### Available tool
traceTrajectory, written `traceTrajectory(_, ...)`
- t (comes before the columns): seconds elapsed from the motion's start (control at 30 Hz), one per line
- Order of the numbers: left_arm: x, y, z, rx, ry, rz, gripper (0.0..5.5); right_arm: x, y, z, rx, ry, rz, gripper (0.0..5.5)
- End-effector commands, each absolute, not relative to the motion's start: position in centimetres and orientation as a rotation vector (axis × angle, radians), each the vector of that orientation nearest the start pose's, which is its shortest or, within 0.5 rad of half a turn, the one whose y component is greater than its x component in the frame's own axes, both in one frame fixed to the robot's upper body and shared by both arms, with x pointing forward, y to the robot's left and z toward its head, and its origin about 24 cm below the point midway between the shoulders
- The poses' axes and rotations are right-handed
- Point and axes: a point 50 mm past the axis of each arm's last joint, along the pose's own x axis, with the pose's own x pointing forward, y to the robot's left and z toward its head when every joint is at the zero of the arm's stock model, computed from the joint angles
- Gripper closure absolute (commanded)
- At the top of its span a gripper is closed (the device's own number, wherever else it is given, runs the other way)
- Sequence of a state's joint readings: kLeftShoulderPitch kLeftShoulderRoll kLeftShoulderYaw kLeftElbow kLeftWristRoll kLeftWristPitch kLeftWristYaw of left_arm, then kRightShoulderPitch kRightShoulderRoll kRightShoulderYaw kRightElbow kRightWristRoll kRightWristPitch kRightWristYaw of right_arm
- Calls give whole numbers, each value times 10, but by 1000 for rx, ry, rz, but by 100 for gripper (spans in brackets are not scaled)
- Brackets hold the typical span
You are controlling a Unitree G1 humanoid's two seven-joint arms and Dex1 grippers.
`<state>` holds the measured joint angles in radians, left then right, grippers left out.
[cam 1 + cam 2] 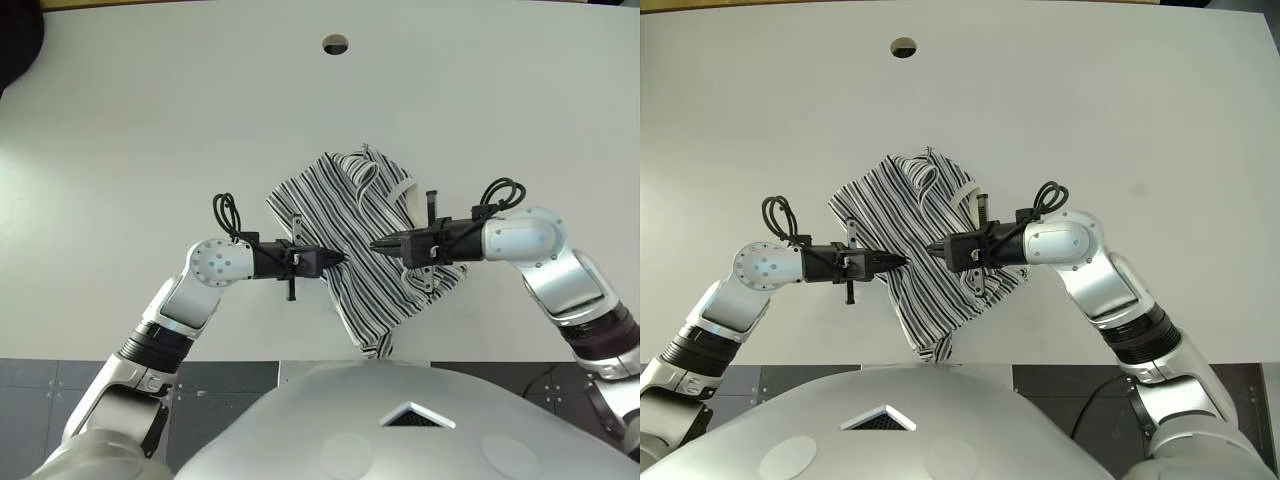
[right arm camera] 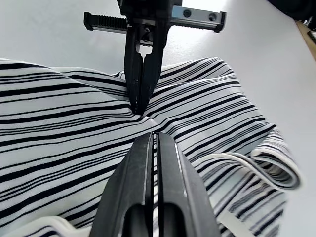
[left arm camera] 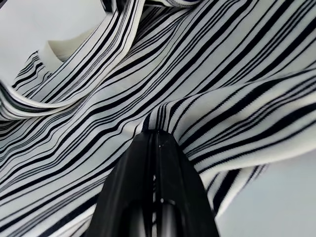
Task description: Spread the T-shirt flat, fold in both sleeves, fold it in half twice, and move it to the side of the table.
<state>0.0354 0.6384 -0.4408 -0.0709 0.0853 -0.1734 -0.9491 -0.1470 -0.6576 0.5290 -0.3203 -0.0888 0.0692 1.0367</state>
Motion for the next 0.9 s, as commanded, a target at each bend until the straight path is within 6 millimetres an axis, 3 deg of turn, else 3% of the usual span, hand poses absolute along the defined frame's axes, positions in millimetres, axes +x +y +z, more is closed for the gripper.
traceTrajectory(0.03, 171, 144, -5, 698, 405, -1487, 539, 197, -107, 53, -903, 229, 1610, 540)
traceTrajectory(0.23, 170, 147, -5, 712, 416, -1490, 539, 210, -125, 39, -1144, 308, 1588, 540)
traceTrajectory(0.37, 168, 146, -7, 710, 419, -1495, 539, 221, -148, 43, -1269, 353, 1531, 540)
traceTrajectory(0.5, 167, 143, -11, 705, 417, -1493, 539, 232, -176, 65, -1285, 375, 1415, 540)
traceTrajectory(0.63, 167, 140, -16, 697, 419, -1487, 539, 231, -196, 72, -1271, 414, 1366, 540)
traceTrajectory(0.8, 168, 139, -17, 695, 409, -1485, 539, 230, -210, 73, -1280, 445, 1325, 540)
traceTrajectory(0.9, 168, 138, -17, 693, 403, -1483, 539, 231, -208, 75, -1276, 417, 1313, 540)
